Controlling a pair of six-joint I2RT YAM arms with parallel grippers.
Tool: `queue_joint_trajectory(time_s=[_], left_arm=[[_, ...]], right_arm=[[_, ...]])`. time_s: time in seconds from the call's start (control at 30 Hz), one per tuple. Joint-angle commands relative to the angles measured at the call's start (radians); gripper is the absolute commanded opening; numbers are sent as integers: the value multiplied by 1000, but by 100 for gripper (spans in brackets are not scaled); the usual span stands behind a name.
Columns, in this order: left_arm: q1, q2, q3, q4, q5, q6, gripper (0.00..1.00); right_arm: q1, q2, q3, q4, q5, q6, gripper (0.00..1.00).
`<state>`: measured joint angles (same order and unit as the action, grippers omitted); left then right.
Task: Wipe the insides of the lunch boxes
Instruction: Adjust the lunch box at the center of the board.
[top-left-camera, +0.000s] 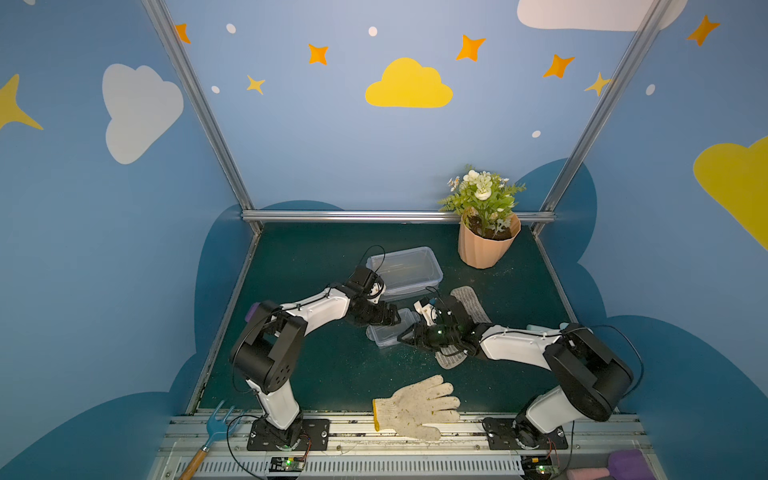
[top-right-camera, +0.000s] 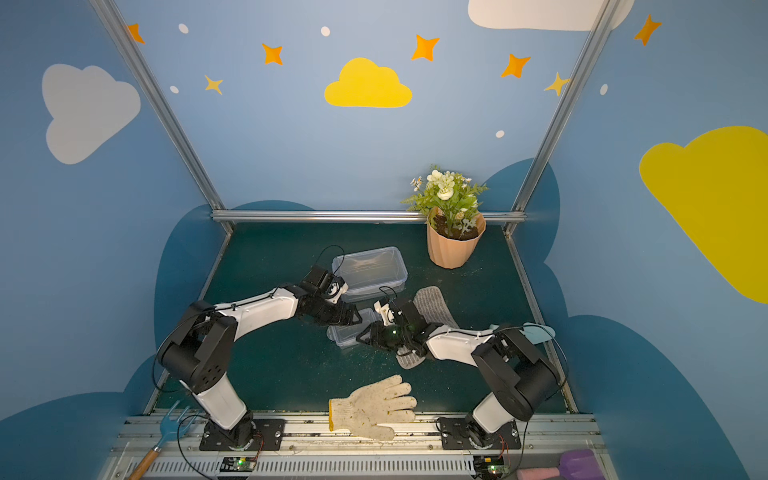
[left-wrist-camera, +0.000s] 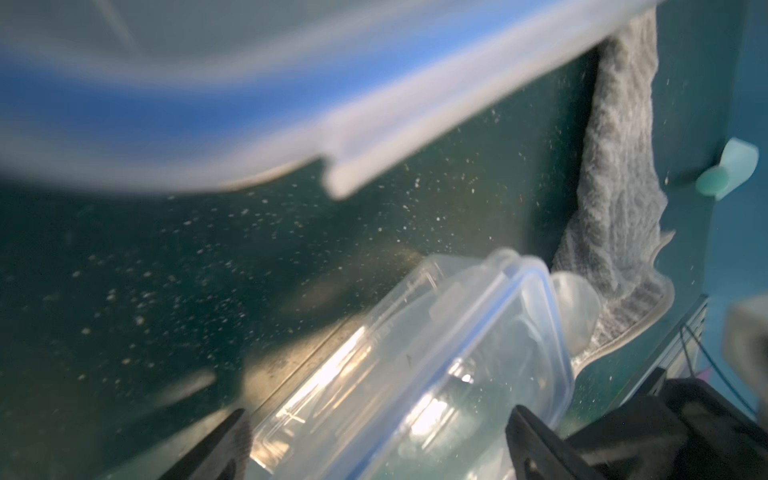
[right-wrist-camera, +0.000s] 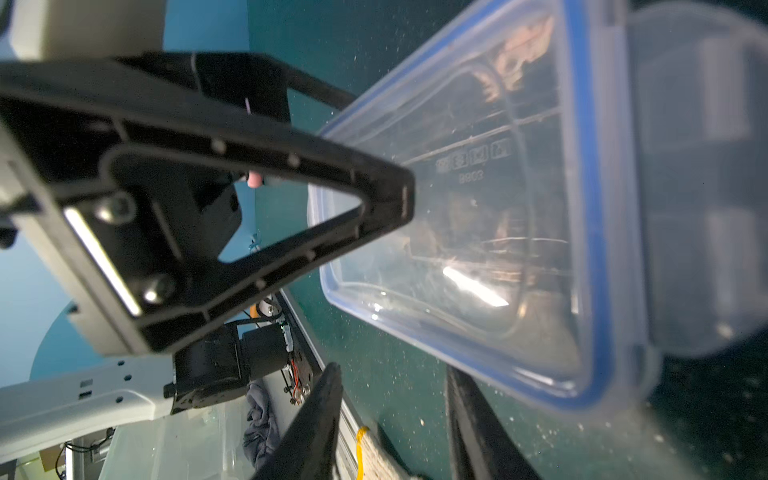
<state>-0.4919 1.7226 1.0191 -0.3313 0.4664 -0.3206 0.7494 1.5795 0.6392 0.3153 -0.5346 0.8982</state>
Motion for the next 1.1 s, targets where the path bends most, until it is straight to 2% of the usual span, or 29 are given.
queue_joint_trajectory(time_s=[0.0, 0.37, 0.53, 0.83, 0.93, 1.07], left_arm=[[15, -45, -22, 54, 20, -91, 96], [17, -103, -153, 184, 68, -278, 95], [8, -142, -221, 226, 54, -331, 95], [-81, -229, -273, 308, 21, -436, 95], [-103, -265, -266, 277, -1, -448, 95], [-90, -346, -222, 99, -139, -384, 96]], right_arm=[[-30, 37, 40, 35, 2, -26, 40], [-121, 94, 169, -46, -30, -107, 46], [-144, 88, 185, -60, -39, -127, 54], [-176, 86, 203, -39, -43, -145, 64], [-188, 72, 200, -43, -51, -144, 67], [-188, 29, 154, -41, -50, -129, 72]])
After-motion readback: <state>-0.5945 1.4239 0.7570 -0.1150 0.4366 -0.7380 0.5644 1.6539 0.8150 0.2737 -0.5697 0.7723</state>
